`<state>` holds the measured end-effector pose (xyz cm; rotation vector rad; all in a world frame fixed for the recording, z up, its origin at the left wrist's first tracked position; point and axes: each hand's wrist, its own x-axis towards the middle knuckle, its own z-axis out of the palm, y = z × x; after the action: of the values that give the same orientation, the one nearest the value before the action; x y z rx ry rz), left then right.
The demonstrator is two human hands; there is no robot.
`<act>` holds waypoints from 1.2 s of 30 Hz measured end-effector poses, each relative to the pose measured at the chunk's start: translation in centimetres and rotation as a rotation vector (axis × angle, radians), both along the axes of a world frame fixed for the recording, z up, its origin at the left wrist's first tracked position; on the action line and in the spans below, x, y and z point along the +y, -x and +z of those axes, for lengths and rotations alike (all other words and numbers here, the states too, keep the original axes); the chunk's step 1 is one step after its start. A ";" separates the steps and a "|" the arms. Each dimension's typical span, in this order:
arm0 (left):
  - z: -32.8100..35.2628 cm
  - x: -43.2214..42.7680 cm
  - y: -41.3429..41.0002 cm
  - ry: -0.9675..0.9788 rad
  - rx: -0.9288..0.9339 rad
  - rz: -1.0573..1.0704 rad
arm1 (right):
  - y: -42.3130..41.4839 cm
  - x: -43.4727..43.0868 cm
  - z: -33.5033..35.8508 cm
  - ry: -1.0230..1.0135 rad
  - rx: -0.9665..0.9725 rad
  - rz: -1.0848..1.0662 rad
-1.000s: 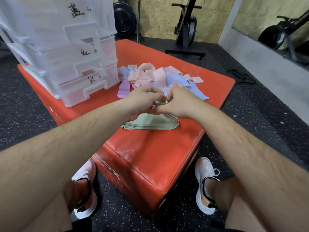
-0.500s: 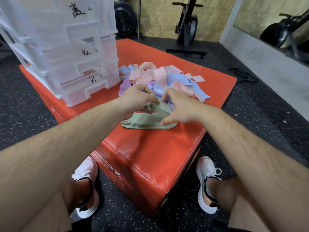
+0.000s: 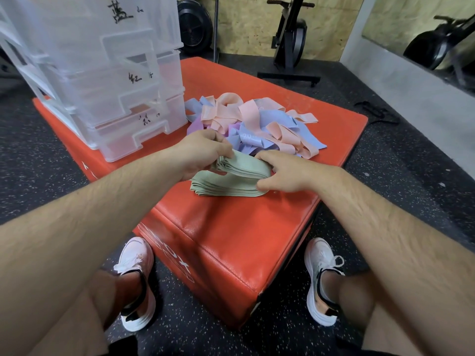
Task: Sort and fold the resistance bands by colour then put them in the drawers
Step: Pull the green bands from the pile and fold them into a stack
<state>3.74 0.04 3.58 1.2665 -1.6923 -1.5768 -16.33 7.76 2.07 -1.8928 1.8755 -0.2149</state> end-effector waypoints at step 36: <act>-3.2 -0.3 -3.0 0.848 -0.903 -0.248 | -2.9 -0.2 0.2 -0.082 -0.125 -0.298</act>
<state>6.73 -0.26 0.33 1.3615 -2.7013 -0.1625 -13.48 7.55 2.31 -1.5056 2.0397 -0.3375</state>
